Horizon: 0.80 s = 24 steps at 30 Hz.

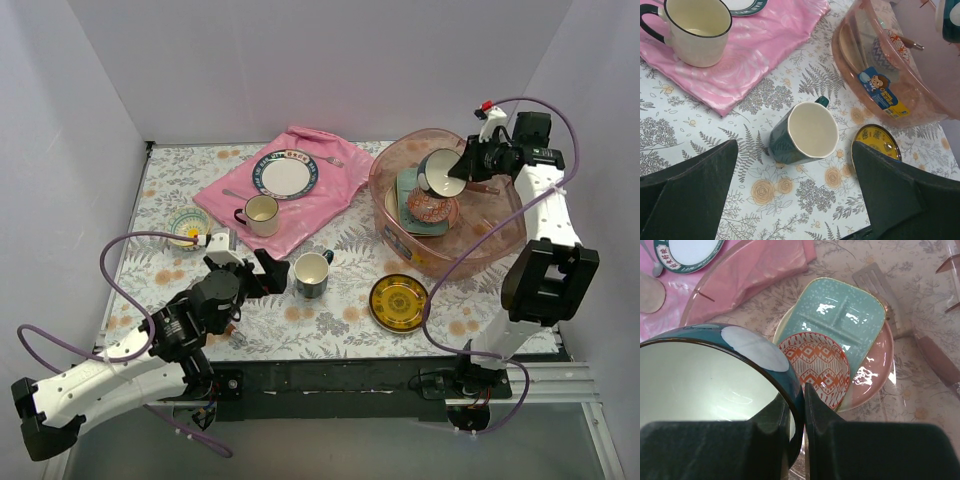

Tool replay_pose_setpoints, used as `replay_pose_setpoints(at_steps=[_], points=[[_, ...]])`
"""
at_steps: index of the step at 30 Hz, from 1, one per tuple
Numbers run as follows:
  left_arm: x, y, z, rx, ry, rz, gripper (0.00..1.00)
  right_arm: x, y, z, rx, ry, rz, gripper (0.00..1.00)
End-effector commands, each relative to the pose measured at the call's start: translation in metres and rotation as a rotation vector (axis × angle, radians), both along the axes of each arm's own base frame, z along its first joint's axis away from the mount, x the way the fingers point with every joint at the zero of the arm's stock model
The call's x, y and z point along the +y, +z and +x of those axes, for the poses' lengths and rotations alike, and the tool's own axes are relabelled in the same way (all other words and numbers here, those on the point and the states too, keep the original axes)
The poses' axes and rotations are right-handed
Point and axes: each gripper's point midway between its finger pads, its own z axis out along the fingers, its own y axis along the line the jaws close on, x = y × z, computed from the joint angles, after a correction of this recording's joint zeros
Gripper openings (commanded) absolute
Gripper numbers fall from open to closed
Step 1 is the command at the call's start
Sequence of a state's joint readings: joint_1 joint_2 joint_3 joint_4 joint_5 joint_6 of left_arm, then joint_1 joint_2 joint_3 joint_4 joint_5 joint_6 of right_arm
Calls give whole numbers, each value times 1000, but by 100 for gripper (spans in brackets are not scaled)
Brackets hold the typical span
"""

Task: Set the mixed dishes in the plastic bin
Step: Place the bowl in the plastic bin.

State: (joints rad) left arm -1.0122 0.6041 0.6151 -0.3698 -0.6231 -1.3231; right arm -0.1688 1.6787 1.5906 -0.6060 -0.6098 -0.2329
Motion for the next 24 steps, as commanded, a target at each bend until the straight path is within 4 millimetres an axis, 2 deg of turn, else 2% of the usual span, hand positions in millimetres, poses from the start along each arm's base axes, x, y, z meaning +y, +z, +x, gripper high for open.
replay_pose_setpoints(at_steps=[1, 7, 12, 16, 24], points=[[-3, -7, 2, 17, -29, 13, 98, -3, 9, 24, -40, -11, 23, 1], [-1, -10, 3, 27, -18, 15, 98, -7, -29, 39, 43, -13, 10, 1], [4, -9, 4, 25, -2, -2, 98, -6, -57, 44, 102, -3, -12, 1], [5, -11, 5, 31, 3, 4, 98, -6, -72, 45, 133, -2, -29, 2], [5, -13, 7, 39, 7, 9, 98, -7, -94, 43, 180, 2, -69, 10]])
